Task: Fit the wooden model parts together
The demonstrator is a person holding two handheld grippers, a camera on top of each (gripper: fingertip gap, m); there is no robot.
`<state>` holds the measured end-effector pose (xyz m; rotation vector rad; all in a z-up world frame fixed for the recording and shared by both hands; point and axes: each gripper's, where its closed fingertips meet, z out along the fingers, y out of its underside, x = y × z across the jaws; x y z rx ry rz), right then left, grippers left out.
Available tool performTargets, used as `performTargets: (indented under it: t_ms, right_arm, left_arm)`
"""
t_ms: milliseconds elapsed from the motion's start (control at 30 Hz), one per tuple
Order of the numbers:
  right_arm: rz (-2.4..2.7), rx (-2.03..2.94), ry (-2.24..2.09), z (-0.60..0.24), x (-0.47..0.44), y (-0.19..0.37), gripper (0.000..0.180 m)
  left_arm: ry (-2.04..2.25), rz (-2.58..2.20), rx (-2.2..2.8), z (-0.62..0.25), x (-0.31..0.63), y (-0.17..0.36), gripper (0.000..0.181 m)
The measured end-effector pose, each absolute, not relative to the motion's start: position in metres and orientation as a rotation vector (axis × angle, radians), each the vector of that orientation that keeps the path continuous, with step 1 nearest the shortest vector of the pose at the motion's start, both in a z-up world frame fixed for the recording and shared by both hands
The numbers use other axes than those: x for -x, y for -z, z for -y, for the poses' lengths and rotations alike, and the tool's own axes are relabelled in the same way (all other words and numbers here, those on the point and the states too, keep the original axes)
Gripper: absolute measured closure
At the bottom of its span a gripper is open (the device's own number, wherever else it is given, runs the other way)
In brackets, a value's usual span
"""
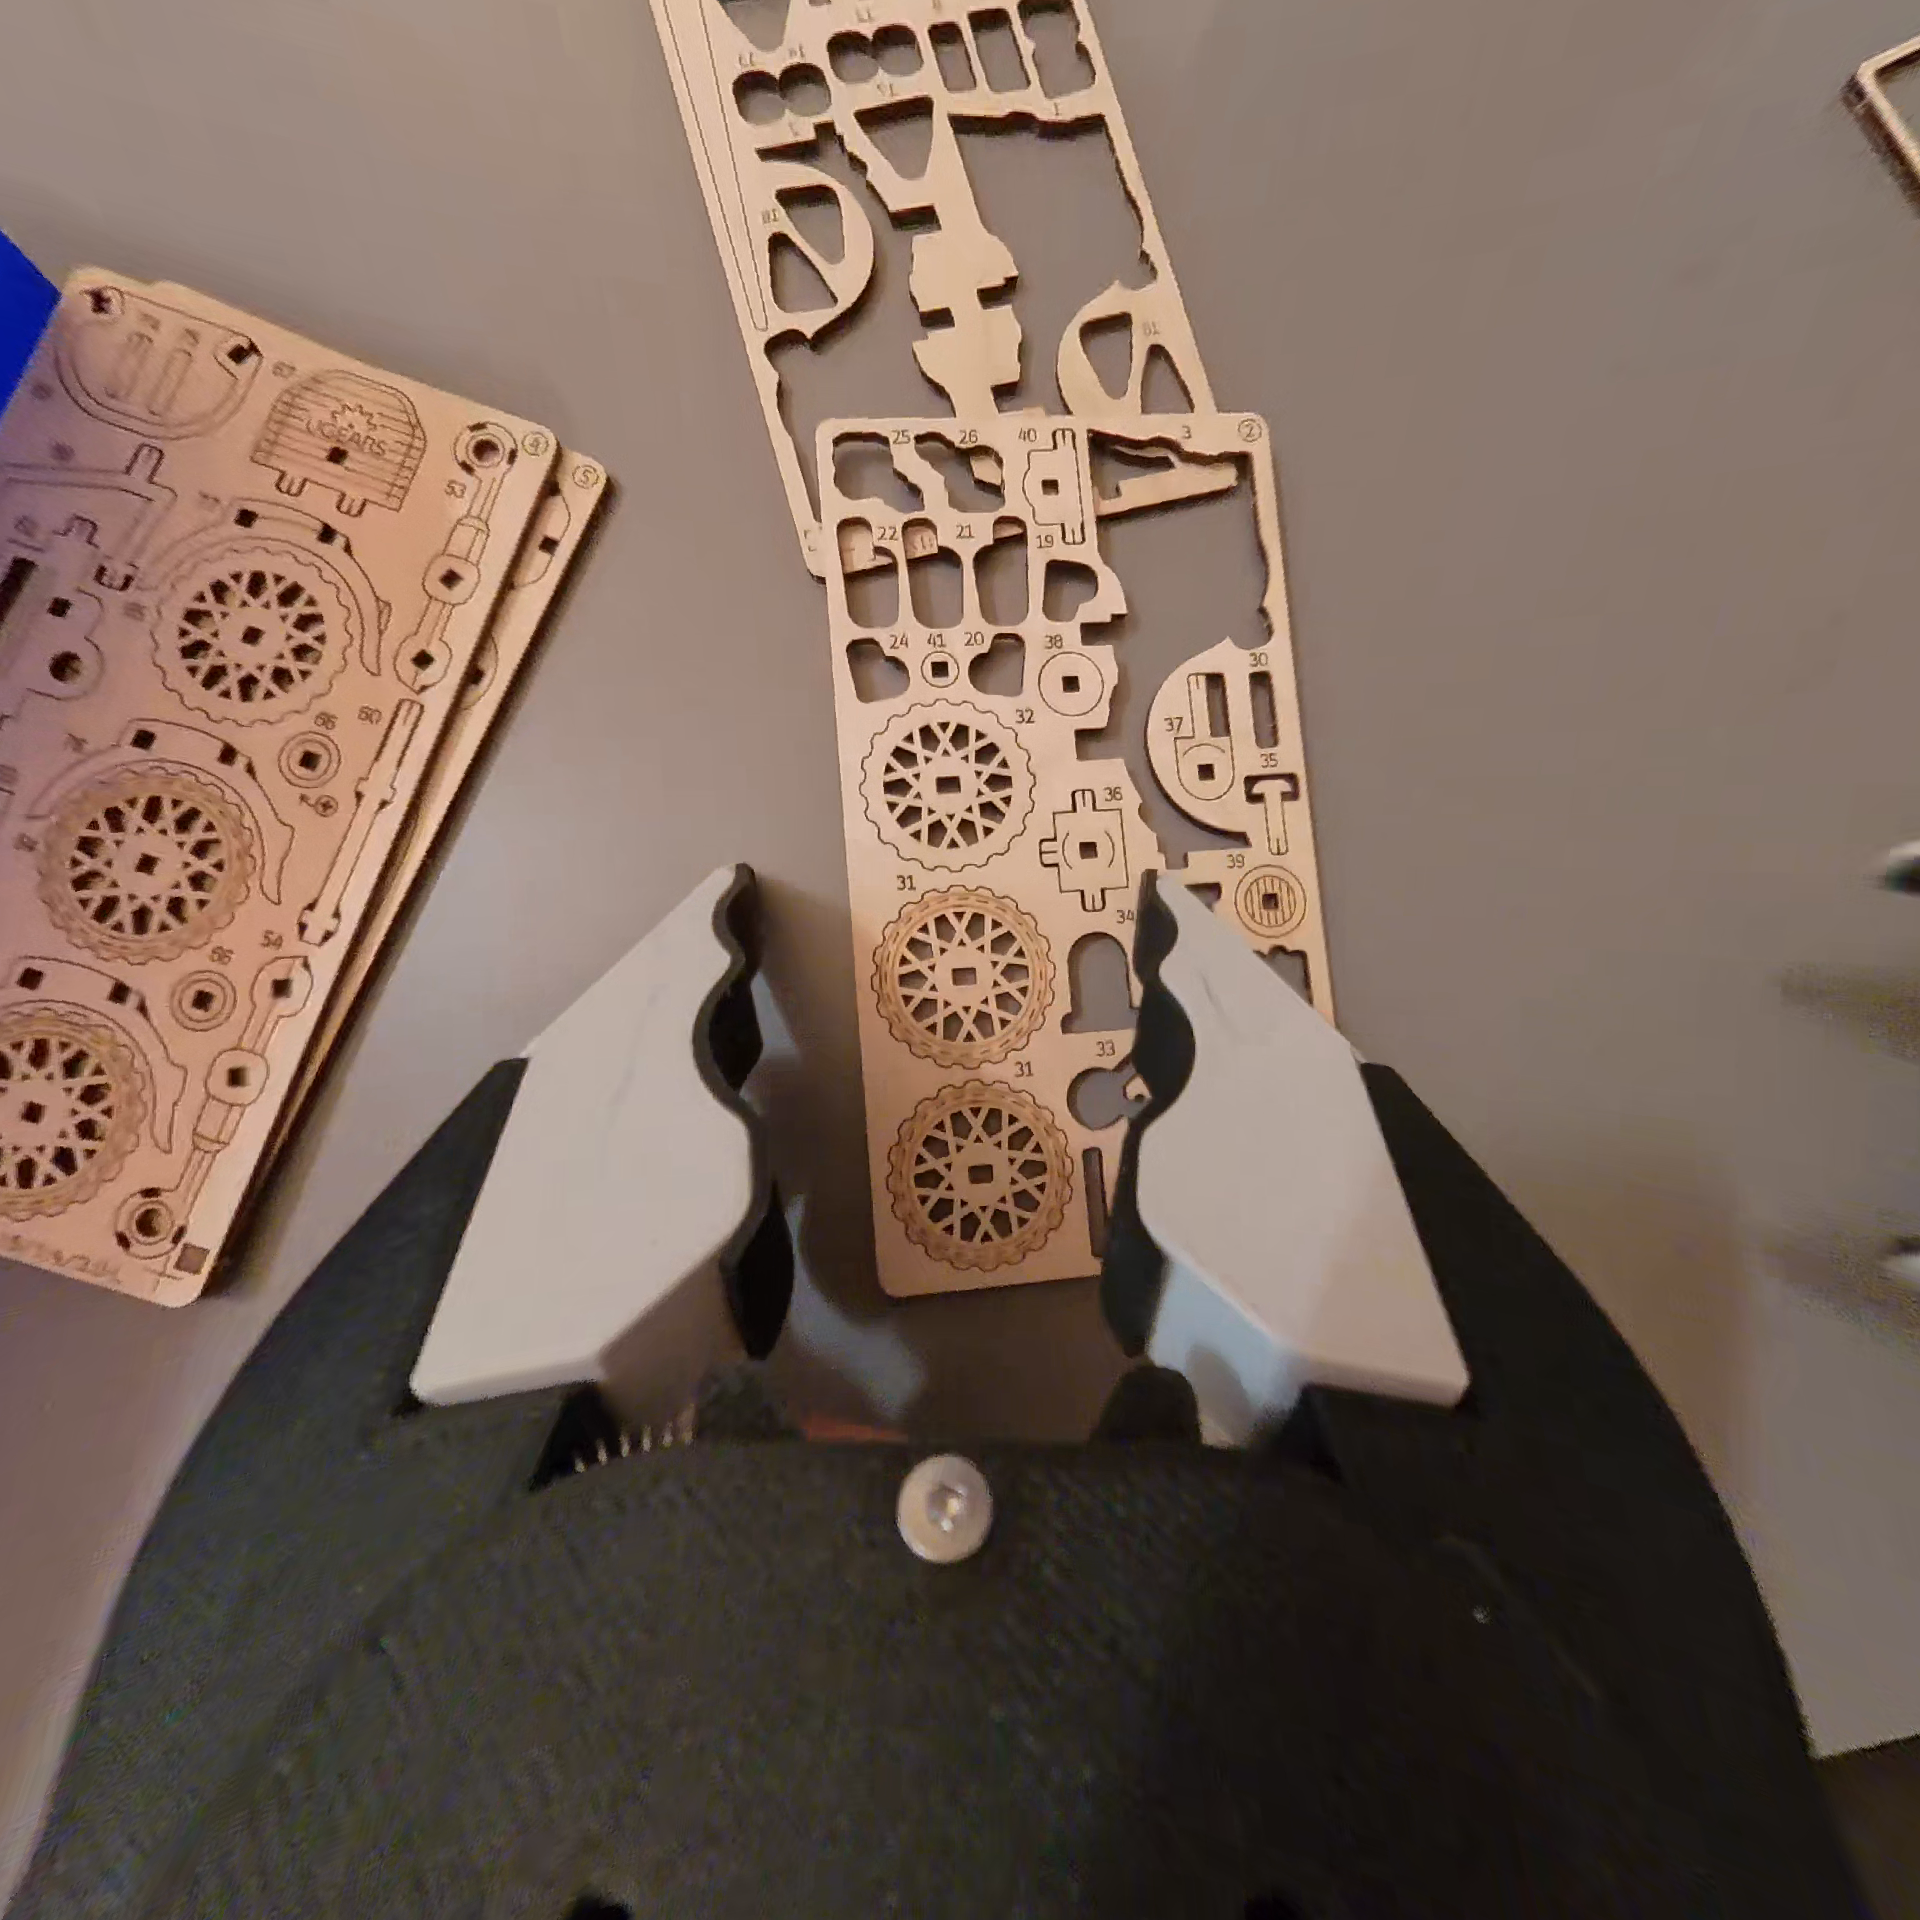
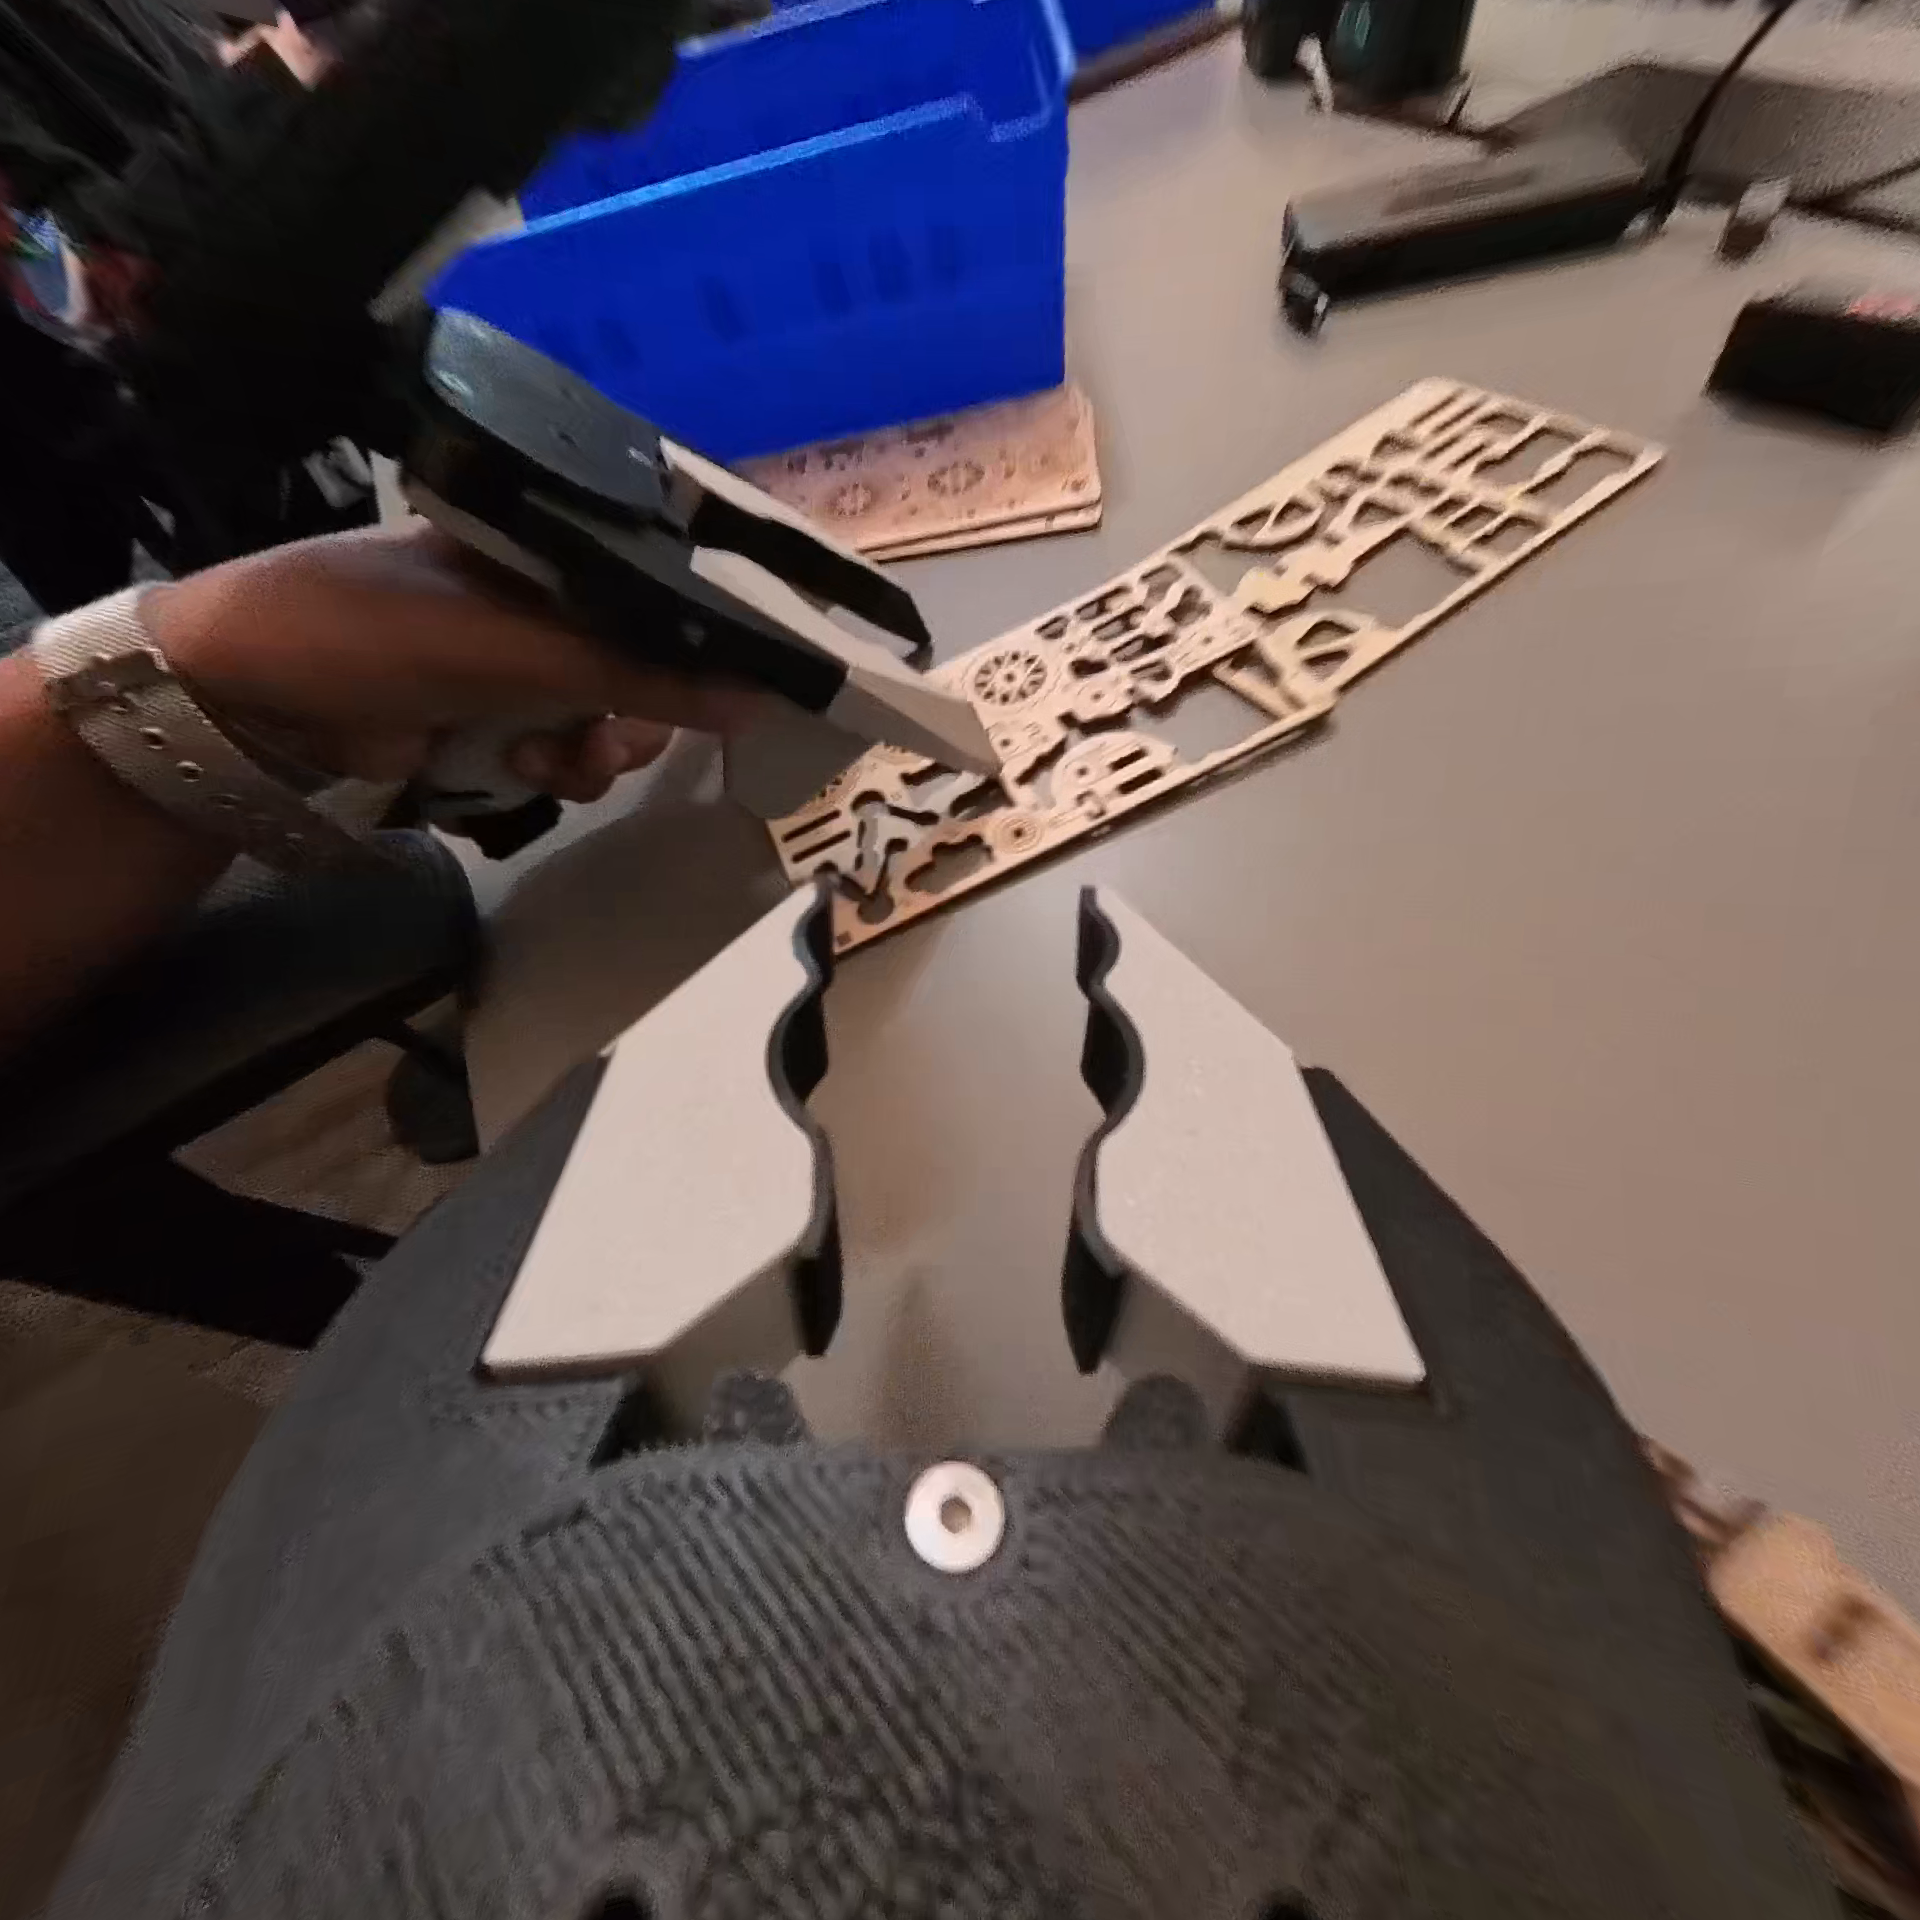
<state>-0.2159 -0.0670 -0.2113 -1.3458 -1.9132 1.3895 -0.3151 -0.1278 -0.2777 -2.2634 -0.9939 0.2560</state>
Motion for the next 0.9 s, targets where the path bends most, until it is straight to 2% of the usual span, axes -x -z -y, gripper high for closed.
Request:
performTargets:
  t_ms: [100, 133, 200, 267, 367, 533, 733, 833, 900]
  right_arm:
    - [1.918, 1.487, -1.397, 0.085, 0.222, 0.229, 0.119]
    - [1.913, 1.539, -1.399, 0.088, 0.224, 0.235, 0.117]
    - [1.89, 1.627, -1.359, 0.088, 0.228, 0.247, 0.121]
    - [1.874, 1.677, -1.281, 0.084, 0.231, 0.257, 0.127]
    - [1.864, 1.701, -1.231, 0.081, 0.234, 0.261, 0.129]
    - [1.857, 1.758, -1.228, 0.078, 0.235, 0.266, 0.133]
    - [1.807, 1.756, -1.261, 0.074, 0.235, 0.26, 0.126]
    - [1.814, 1.781, -1.252, 0.074, 0.236, 0.263, 0.123]
    - [1.807, 1.794, -1.266, 0.074, 0.238, 0.263, 0.123]
  left_arm:
    - [-0.223, 0.976, 2.246, 0.128, 0.314, 0.277, 0.109]
    - [-0.204, 0.96, 2.244, 0.126, 0.312, 0.276, 0.115]
    - [-0.171, 0.95, 2.229, 0.124, 0.309, 0.275, 0.138]
    - [-0.167, 0.957, 2.201, 0.122, 0.311, 0.273, 0.169]
    - [-0.059, 0.952, 2.141, 0.114, 0.306, 0.266, 0.181]
    - [0.181, 0.945, 2.092, 0.099, 0.288, 0.264, 0.174]
    - [-0.091, 1.033, 2.038, 0.125, 0.323, 0.25, 0.155]
    - [-0.012, 1.055, 2.123, 0.124, 0.312, 0.267, 0.134]
    - [-0.061, 1.033, 2.153, 0.12, 0.31, 0.272, 0.135]
